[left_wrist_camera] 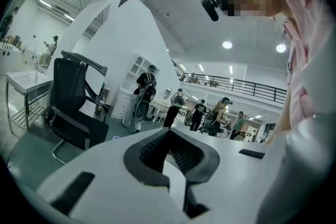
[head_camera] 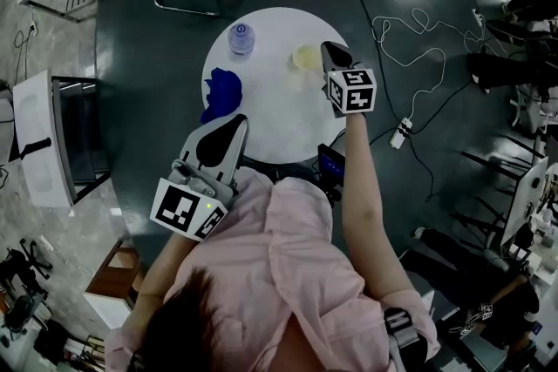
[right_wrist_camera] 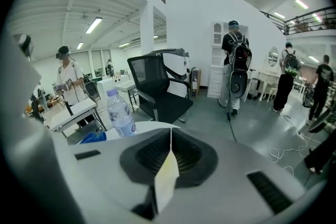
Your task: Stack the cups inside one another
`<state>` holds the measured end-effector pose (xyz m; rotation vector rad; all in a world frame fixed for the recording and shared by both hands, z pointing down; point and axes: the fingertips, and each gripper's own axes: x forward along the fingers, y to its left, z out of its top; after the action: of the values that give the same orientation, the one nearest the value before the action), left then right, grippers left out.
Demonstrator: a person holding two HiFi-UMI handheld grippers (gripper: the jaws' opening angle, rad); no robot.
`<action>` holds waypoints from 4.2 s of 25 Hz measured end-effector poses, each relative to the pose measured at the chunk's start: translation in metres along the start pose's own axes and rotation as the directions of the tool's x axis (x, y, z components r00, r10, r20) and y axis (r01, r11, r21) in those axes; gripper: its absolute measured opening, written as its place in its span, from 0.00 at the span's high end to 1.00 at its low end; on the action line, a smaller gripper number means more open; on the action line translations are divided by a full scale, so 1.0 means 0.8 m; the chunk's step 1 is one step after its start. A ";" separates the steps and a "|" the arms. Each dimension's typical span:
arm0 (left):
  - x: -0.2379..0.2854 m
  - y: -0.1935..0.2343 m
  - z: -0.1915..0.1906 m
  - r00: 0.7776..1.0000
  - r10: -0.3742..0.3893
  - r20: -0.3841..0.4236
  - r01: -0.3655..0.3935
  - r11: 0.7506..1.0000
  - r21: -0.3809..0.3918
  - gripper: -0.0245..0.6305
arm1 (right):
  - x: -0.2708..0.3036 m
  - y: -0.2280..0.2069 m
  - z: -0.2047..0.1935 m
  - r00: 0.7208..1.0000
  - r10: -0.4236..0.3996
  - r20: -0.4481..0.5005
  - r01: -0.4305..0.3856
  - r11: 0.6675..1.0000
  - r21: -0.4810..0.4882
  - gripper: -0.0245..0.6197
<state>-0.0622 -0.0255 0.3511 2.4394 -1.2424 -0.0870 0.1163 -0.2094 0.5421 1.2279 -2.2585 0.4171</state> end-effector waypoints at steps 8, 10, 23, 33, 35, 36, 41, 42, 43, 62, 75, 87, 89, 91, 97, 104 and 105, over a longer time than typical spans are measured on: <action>0.005 -0.029 -0.006 1.000 -0.027 -0.008 0.027 0.998 0.054 0.94 | -0.063 -0.004 0.017 0.987 -0.015 0.159 0.000 0.996 0.094 0.91; 0.007 -0.038 -0.007 1.000 -0.029 -0.008 0.030 0.998 0.063 0.94 | -0.081 -0.004 0.020 0.981 -0.019 0.194 -0.002 0.994 0.105 0.91; 0.031 -0.092 -0.008 0.998 -0.051 0.038 0.046 0.993 0.113 0.94 | -0.188 0.000 0.054 0.929 -0.006 0.370 -0.056 0.986 0.156 0.91; 0.030 -0.099 0.009 0.990 0.042 0.134 -0.059 0.990 0.127 0.94 | -0.270 0.006 0.074 0.891 0.003 0.453 -0.064 0.991 0.119 0.91; 0.030 -0.106 0.005 0.989 0.052 0.139 -0.069 0.990 0.124 0.94 | -0.284 0.008 0.073 0.887 0.006 0.461 -0.062 0.992 0.107 0.91; 0.030 -0.110 0.003 0.988 0.055 0.142 -0.073 0.989 0.126 0.94 | -0.291 0.010 0.072 0.885 0.010 0.466 -0.067 0.992 0.105 0.91; 0.029 -0.127 -0.006 0.984 0.072 0.162 -0.095 0.986 0.134 0.94 | -0.314 0.025 0.055 0.877 0.032 0.479 -0.094 0.990 0.106 0.91; 0.028 -0.130 -0.008 0.983 0.076 0.165 -0.099 0.986 0.133 0.94 | -0.316 0.029 0.051 0.878 0.038 0.477 -0.098 0.990 0.103 0.91; 0.027 -0.132 -0.009 0.983 0.080 0.166 -0.102 0.986 0.133 0.94 | -0.320 0.033 0.046 0.880 0.043 0.473 -0.102 0.990 0.101 0.91; 0.015 -0.178 -0.040 0.989 0.027 0.143 -0.053 0.982 0.182 0.94 | -0.348 0.112 0.001 0.882 0.161 0.442 -0.220 0.972 0.086 0.91; 0.006 -0.189 -0.055 0.993 0.021 0.119 -0.042 0.983 0.176 0.94 | -0.327 0.161 -0.017 0.898 0.290 0.332 -0.311 0.950 0.012 0.91; -0.011 -0.171 -0.046 0.985 0.089 0.149 -0.114 0.979 0.172 0.94 | -0.310 0.196 -0.014 0.881 0.389 0.269 -0.388 0.920 -0.059 0.91; -0.012 -0.170 -0.047 0.984 0.096 0.149 -0.121 0.978 0.168 0.94 | -0.305 0.197 -0.019 0.891 0.386 0.238 -0.381 0.922 -0.065 0.91; -0.012 -0.171 -0.050 0.986 0.101 0.136 -0.124 0.977 0.174 0.94 | -0.302 0.199 -0.023 0.900 0.383 0.209 -0.375 0.924 -0.078 0.91; -0.007 -0.173 -0.044 0.980 0.117 0.158 -0.140 0.980 0.143 0.94 | -0.305 0.210 -0.019 0.895 0.406 0.185 -0.383 0.912 -0.148 0.91; -0.004 -0.174 -0.040 0.980 0.121 0.160 -0.146 0.976 0.160 0.94 | -0.306 0.206 -0.012 0.892 0.402 0.206 -0.375 0.913 -0.159 0.91; -0.004 -0.173 -0.040 0.979 0.124 0.159 -0.149 0.976 0.159 0.94 | -0.305 0.207 -0.011 0.891 0.404 0.207 -0.376 0.912 -0.162 0.91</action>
<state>0.0485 0.0600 0.3279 2.5208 -1.5386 -0.1309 0.0883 0.0498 0.4035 0.7901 -2.7045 0.2867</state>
